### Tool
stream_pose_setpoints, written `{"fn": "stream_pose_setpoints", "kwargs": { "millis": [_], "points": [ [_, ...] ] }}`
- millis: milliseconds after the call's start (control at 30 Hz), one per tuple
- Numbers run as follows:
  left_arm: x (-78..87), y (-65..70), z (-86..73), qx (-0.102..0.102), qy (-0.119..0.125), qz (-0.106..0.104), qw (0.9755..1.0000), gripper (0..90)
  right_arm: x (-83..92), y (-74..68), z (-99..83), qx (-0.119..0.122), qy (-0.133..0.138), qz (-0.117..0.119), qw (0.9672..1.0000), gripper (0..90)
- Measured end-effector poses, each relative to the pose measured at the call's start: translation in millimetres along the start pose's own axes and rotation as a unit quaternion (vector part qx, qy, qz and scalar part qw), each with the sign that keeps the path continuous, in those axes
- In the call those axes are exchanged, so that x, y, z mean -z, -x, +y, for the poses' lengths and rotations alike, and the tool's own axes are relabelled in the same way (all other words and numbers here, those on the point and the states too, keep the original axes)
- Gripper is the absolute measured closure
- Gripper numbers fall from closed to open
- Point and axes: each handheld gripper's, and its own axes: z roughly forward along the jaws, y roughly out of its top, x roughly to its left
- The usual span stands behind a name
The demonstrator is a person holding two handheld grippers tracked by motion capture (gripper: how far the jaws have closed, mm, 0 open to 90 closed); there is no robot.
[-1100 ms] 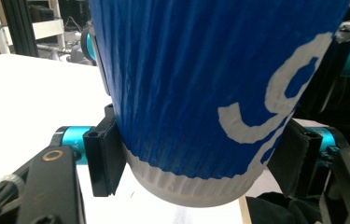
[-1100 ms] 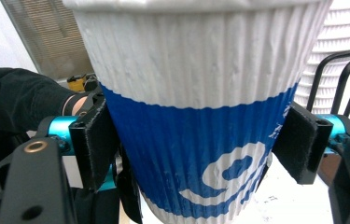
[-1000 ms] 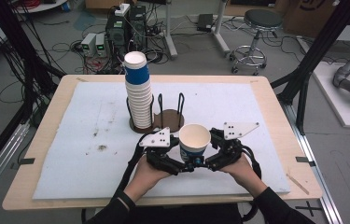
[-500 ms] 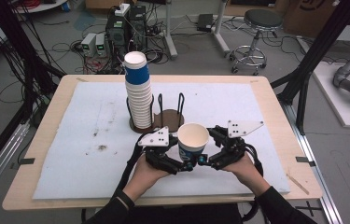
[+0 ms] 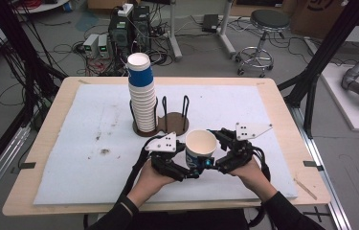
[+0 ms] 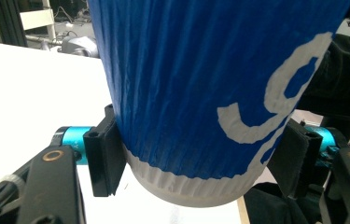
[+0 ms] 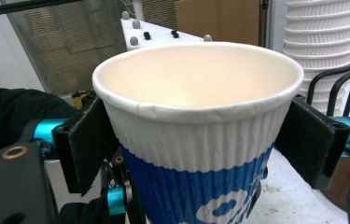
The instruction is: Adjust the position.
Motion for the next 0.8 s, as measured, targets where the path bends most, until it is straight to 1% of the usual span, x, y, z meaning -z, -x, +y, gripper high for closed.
{"fn": "stream_pose_setpoints", "kwargs": {
  "millis": [100, 267, 300, 400, 467, 533, 733, 800],
  "points": [
    [-1.0, 0.3, -0.3, 0.000, -0.002, -0.003, 1.0000, 30.2, -0.3, -0.4, 0.0, 0.001, 0.001, 0.002, 1.0000, 17.0],
    [-1.7, 1.5, 0.0, -0.001, 0.002, -0.005, 1.0000, 29.4, -0.9, -1.5, 0.1, 0.010, 0.001, 0.004, 0.9999, 18.7],
    [-2.0, 2.0, 0.2, -0.001, 0.005, -0.005, 1.0000, 28.7, -0.8, -1.7, 0.2, 0.010, 0.002, 0.005, 0.9999, 18.9],
    [-2.4, 4.1, 2.2, -0.001, 0.018, -0.004, 0.9998, 22.6, -0.9, -1.6, 0.0, 0.010, 0.002, 0.005, 0.9999, 19.2],
    [-2.1, 5.2, 3.7, -0.002, 0.023, -0.005, 0.9997, 21.3, -1.2, -2.2, -0.4, 0.009, 0.001, 0.008, 0.9999, 19.4],
    [-1.9, 6.0, 5.3, -0.003, 0.027, -0.005, 0.9996, 21.3, -2.1, -2.6, -0.7, 0.012, 0.002, 0.008, 0.9999, 19.5],
    [-0.6, 6.0, 7.1, -0.001, 0.036, -0.004, 0.9993, 21.5, -3.7, -3.1, -2.0, 0.011, 0.000, 0.011, 0.9999, 19.6],
    [1.0, 5.2, 7.7, -0.003, 0.034, -0.002, 0.9994, 25.6, -4.1, -3.2, -2.3, 0.010, -0.001, 0.014, 0.9999, 19.6]
  ]
}}
